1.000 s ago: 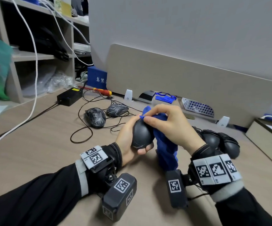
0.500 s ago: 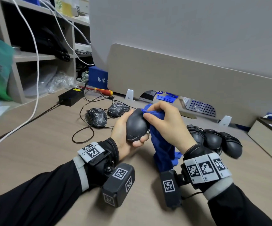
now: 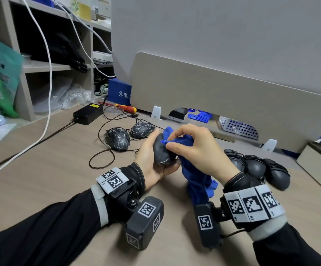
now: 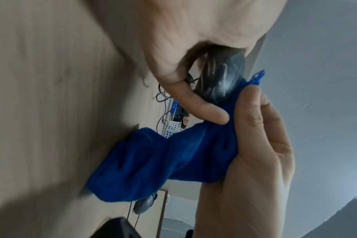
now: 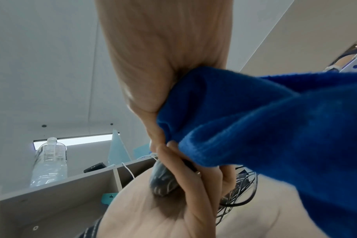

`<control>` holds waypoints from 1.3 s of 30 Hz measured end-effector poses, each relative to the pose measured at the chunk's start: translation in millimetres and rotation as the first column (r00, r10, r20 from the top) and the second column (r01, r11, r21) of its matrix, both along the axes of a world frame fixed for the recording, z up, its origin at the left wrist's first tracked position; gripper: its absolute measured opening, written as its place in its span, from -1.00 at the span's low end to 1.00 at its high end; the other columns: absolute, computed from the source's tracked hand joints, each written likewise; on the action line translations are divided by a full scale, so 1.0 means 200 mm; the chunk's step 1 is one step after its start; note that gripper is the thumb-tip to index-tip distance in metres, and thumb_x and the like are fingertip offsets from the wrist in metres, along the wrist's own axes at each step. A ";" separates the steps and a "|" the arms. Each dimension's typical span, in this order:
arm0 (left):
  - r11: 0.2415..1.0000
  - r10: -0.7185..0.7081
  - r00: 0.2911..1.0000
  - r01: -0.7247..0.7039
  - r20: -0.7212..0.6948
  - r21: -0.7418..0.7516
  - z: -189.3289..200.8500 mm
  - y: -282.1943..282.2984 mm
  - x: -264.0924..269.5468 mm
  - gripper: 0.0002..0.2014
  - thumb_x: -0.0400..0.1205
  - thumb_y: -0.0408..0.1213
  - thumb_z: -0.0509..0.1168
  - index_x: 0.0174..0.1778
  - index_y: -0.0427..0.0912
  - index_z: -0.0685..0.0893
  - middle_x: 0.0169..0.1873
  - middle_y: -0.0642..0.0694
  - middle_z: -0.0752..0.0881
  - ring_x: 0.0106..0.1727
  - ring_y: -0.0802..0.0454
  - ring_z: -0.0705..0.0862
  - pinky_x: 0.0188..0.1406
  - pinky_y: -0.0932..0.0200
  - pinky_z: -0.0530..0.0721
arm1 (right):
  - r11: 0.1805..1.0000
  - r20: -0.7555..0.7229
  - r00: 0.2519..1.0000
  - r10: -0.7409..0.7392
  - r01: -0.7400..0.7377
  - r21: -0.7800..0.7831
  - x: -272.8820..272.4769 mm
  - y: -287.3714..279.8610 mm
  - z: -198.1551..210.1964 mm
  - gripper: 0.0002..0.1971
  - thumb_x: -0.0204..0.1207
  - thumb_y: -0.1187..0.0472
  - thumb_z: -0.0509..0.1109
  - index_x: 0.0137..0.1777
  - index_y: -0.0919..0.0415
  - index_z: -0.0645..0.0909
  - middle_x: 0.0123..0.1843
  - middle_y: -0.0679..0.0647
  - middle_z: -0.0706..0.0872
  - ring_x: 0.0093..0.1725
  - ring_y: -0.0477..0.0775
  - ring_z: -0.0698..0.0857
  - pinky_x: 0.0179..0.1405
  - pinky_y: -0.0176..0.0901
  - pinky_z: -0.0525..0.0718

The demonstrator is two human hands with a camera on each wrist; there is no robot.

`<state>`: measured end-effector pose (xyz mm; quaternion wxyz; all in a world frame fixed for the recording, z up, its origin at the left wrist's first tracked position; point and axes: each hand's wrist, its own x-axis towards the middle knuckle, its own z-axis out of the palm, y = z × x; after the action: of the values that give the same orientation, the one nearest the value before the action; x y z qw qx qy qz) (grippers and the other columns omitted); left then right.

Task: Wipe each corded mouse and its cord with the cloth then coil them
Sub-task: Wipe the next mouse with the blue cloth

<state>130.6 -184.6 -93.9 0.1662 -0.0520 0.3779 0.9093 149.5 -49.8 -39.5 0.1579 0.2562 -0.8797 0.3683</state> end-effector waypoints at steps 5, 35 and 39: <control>0.992 0.052 0.999 -0.051 0.001 -0.116 0.00 -0.01 -0.01 -0.75 0.68 -0.03 0.16 -0.22 -0.05 0.60 -0.38 -0.05 0.63 -0.41 0.02 0.60 -0.48 0.25 0.49 | 0.995 0.013 0.999 0.045 -0.046 0.086 0.03 -0.02 0.02 -0.85 0.52 0.27 0.49 -0.04 -0.03 0.74 -0.02 -0.06 0.67 0.05 -0.14 0.63 0.09 -0.22 0.53; 0.979 0.191 0.980 -0.194 -0.061 -0.056 0.02 0.02 0.00 -0.69 0.74 -0.29 0.01 -0.36 -0.12 0.35 -0.42 -0.12 0.38 -0.47 0.03 0.46 -0.39 0.20 0.47 | 0.976 0.059 0.991 0.120 -0.129 0.177 0.07 -0.08 0.01 -0.88 0.42 0.25 0.59 -0.14 0.02 0.75 -0.09 -0.07 0.70 -0.03 -0.05 0.69 0.04 -0.01 0.68; 0.968 0.231 0.973 -0.231 -0.013 -0.094 0.02 0.03 0.00 -0.83 0.67 -0.09 0.17 -0.14 -0.09 0.50 -0.53 -0.05 0.48 -0.65 0.06 0.44 -0.71 0.35 0.33 | 0.996 -0.036 0.998 -0.057 0.060 0.072 0.01 0.00 0.04 -0.85 0.45 0.24 0.58 -0.16 -0.04 0.71 -0.07 -0.06 0.75 0.02 -0.06 0.68 0.12 -0.13 0.60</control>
<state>131.1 -178.5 -89.7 0.0563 -0.1027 0.4123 0.9035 151.8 -49.3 -32.5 0.1742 0.2421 -0.8968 0.3268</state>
